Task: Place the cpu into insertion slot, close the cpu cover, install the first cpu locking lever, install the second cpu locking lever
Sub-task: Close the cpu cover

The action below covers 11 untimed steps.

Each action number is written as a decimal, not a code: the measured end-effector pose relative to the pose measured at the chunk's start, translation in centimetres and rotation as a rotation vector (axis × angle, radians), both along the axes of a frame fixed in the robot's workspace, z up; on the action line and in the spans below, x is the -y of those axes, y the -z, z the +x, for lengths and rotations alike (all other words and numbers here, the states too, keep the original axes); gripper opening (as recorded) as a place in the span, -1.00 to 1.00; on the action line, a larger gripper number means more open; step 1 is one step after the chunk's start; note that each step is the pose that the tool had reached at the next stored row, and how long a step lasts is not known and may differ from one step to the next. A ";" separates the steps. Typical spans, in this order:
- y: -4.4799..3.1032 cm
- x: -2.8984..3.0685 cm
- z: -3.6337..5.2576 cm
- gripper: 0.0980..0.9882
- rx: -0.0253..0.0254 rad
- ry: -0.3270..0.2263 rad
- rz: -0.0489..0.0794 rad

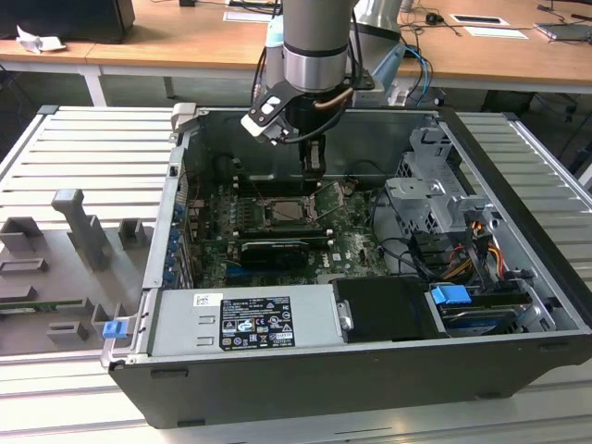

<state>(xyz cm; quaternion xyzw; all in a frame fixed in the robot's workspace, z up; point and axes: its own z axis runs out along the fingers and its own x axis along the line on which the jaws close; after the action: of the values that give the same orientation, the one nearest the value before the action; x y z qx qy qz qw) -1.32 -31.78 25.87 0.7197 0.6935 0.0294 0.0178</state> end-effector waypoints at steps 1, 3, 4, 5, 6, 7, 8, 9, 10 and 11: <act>-0.15 0.00 0.01 -0.98 0.0000 0.000 0.000; -0.43 0.00 0.04 -0.98 0.0000 0.000 0.000; -0.60 0.00 0.12 -0.98 0.0000 0.000 0.000; -0.64 0.00 0.27 -0.98 0.0001 0.000 0.000; -0.65 0.00 0.47 -0.98 0.0003 0.000 0.000; -0.66 0.00 0.94 -0.98 0.0000 0.000 0.000; -0.66 0.00 1.34 -0.98 0.0000 0.000 0.000; -0.66 0.00 1.75 -0.98 0.0000 0.000 0.000; -0.66 0.00 2.18 -0.98 -0.0001 0.000 0.000; -0.66 0.00 2.56 -0.98 0.0000 0.000 0.000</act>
<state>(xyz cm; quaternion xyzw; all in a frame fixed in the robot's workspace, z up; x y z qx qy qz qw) 1.24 -31.77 26.53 0.7197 0.6935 0.0294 0.0178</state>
